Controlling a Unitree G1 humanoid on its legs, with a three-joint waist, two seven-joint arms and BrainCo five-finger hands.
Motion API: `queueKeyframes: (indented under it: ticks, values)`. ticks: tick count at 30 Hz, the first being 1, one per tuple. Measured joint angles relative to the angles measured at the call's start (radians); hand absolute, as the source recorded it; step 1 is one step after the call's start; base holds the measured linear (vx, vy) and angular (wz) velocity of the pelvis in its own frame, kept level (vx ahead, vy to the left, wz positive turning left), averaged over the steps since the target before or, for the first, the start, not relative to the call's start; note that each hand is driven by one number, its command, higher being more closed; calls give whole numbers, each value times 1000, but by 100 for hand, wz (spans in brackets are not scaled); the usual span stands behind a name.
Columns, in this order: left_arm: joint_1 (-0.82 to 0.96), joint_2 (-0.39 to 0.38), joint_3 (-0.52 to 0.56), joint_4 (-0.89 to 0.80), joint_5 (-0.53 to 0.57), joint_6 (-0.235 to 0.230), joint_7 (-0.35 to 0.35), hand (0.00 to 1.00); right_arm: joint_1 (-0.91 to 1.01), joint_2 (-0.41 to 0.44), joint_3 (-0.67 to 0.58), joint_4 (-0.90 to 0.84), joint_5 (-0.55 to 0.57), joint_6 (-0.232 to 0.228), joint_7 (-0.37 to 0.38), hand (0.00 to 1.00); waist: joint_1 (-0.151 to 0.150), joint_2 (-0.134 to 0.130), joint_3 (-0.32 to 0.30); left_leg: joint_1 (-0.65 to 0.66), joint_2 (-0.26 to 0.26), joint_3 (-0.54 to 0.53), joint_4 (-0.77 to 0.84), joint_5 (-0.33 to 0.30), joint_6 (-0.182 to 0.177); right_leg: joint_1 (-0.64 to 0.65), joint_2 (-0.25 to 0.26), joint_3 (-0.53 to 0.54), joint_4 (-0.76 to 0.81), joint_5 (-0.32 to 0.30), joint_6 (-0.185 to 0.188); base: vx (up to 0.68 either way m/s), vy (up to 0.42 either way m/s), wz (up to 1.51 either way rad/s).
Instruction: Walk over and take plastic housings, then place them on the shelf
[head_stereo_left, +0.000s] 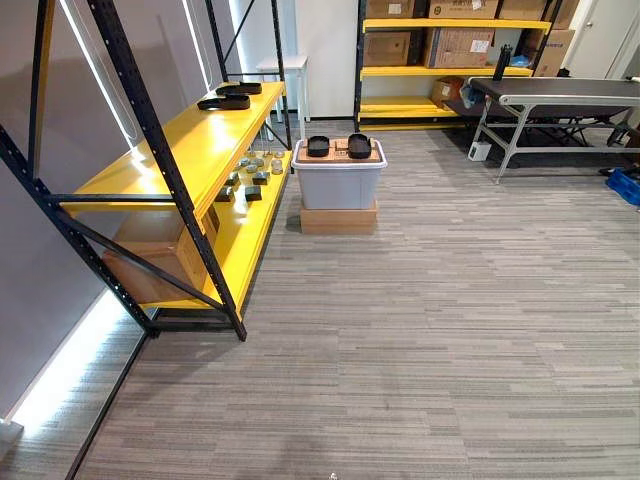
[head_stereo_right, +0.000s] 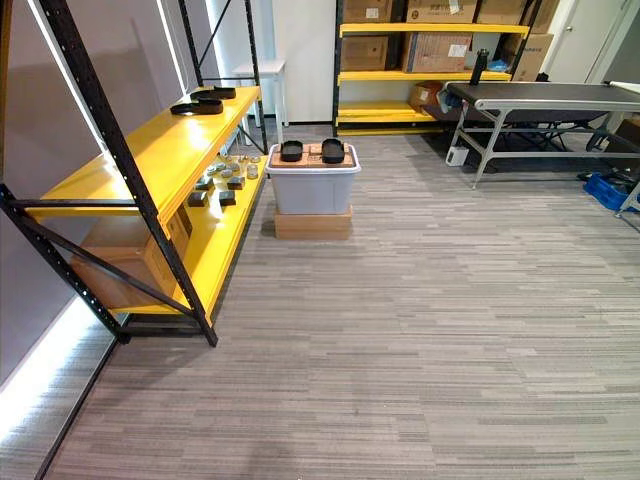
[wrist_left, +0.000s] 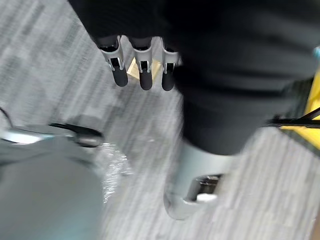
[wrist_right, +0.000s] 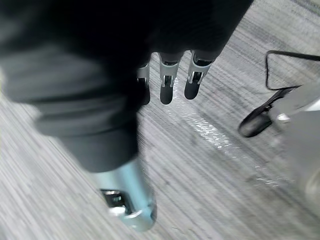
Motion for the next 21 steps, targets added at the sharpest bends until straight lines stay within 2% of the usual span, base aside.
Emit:
queueKeyframes:
  ticks: [4,7,16,21]
  values:
    - [-62,96,56,-10,-12,-27,4,0,-71,-112,-57,-2,0,-7,7,0,-7,6,12,9,0,-4,-21,5,-8,7,2,-23,-10,0,1,7,-43,6]
    - [-71,111,63,-14,-33,-42,3,0,-91,-137,-75,-3,0,-23,8,0,-8,8,19,13,0,-17,-23,5,-8,17,2,-33,-14,-4,7,-13,-36,10]
    - [-55,81,60,-14,-60,-46,-5,0,-109,-136,-70,-3,-1,-25,7,0,-7,15,37,18,2,-31,-30,5,-9,28,3,-52,-18,-9,13,-25,-37,6]
    - [-53,35,-21,-14,-56,-51,-1,0,-108,-107,-28,-8,-17,-27,-5,0,-14,12,41,4,-2,-53,-51,21,-20,13,-1,-89,-18,-12,17,-27,-45,15]
